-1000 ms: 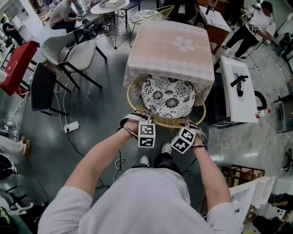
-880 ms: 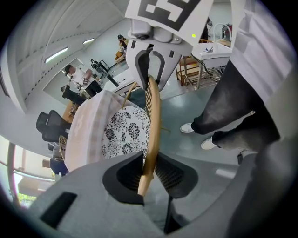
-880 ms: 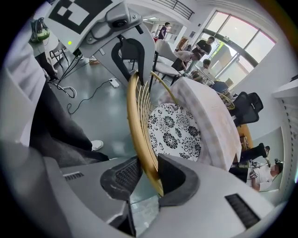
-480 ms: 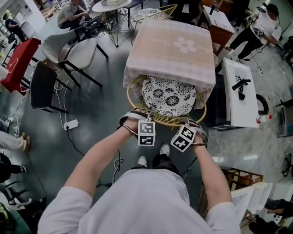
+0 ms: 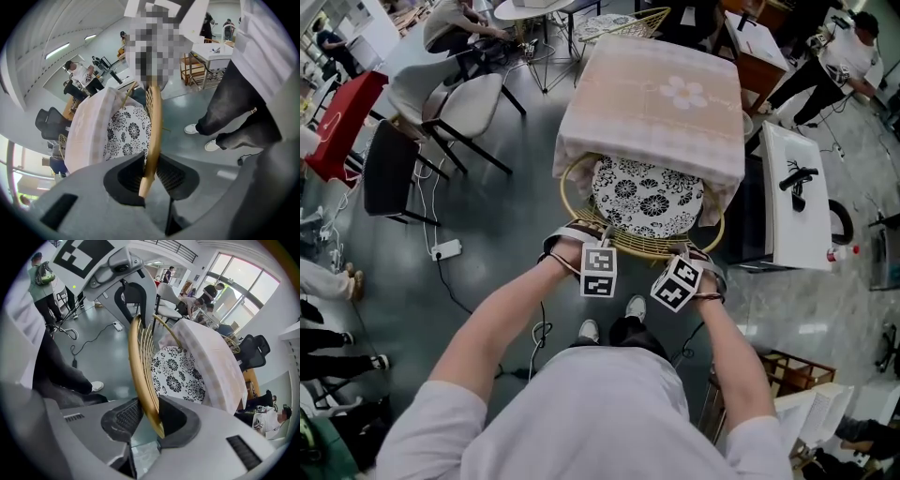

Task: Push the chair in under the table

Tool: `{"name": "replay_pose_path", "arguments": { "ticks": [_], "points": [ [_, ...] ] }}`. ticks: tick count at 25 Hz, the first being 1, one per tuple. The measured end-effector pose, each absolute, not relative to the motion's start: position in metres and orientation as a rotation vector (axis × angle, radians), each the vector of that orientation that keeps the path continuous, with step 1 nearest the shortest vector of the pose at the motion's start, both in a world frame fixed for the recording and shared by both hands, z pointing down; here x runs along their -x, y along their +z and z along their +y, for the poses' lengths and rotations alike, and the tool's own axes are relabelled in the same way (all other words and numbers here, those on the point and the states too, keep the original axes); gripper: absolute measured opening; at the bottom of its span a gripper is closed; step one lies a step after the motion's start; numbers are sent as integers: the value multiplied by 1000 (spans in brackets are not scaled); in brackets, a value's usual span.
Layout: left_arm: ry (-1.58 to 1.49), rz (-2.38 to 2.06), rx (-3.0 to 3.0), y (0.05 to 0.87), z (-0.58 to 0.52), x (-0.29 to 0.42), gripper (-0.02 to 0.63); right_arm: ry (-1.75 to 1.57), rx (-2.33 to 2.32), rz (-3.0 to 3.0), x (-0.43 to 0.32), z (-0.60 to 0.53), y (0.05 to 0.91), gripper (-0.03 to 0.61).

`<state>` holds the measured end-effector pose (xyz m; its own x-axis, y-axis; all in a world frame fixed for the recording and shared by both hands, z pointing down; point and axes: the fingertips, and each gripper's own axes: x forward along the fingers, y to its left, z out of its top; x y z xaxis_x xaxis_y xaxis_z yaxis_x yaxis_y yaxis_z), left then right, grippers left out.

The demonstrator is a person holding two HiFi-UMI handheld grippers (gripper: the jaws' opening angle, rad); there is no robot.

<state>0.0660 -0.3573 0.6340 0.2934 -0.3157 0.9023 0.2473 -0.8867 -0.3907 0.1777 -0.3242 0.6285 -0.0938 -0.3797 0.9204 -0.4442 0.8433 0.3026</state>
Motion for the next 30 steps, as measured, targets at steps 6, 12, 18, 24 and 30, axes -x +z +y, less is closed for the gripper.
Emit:
{"name": "replay_pose_path", "arguments": {
  "ticks": [6,12,18,24,30],
  "points": [
    [-1658,120,2117,633,-357,-67,80,60,-673,-1713,-179,-323,627,91],
    [-1691,195,2178,632,-352,-56,101,75,-718,-1698,-174,-317,626,112],
    [-1639,276,2246,620,-347,-55,107,87,-798,-1711,-174,-314,617,121],
    [-1528,443,2407,599,-340,-56,107,139,-933,-1755,-170,-310,600,120],
    [-1379,603,2620,572,-325,-67,107,225,-1091,-1828,-158,-302,574,118]
  ]
}}
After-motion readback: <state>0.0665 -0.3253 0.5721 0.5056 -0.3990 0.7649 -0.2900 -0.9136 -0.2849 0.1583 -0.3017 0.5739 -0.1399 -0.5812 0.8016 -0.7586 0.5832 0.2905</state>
